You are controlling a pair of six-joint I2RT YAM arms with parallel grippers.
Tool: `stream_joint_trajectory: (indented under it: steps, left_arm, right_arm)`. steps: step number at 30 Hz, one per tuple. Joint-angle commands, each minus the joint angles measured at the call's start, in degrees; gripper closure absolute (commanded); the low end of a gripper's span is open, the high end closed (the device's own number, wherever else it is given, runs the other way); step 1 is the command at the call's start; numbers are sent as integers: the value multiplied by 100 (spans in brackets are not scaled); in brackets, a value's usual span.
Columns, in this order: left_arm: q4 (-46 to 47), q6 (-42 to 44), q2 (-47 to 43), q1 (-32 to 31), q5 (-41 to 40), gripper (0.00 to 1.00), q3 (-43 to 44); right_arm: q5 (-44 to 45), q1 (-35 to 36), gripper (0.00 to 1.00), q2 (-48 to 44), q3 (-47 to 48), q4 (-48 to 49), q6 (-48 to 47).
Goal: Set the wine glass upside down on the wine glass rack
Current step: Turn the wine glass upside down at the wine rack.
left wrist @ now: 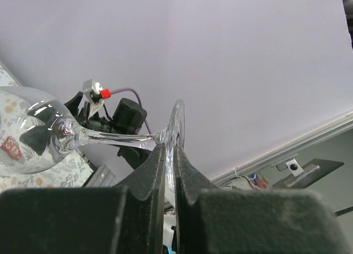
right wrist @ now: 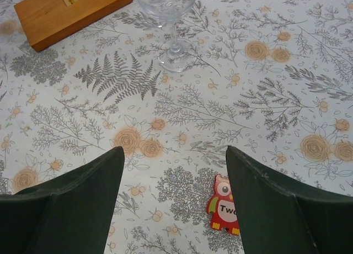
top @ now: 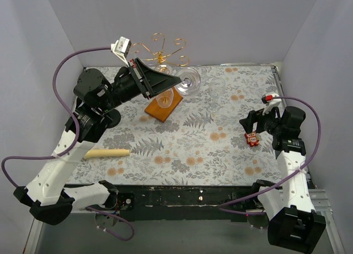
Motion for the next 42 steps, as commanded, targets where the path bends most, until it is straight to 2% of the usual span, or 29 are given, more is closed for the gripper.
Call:
stream_joint_trajectory:
  steps: [1,6,11,17,24,31,42]
  left_arm:
    - [442,176,162,76,-14,100,612]
    - [459,308,636,225,-84,100,1219]
    - [810,37,1102,585,91,100,1527]
    - [1390,-456,1638,1174,382,100,1913]
    - [1646,-702,2069,2008,286,100,2432]
    - [2014,-1080,2473,2923,162,100,2573]
    - [2147,-1406,3484,3591,153,100,3223]
  right_arm:
    - [-258,-59,18,-43,-130,394,4]
    - [-346,-103,18,36,-227,491,-5]
    - [-417,-147,18,9,-393,579,-40]
    - [-522,-218,18,9,-543,676,-92]
    - [-794,-384,18,9,-780,869,-145]
    - [-821,-648,18,-61,-921,922,-400]
    - [-1067,-710,19,-175,-939,869,-541]
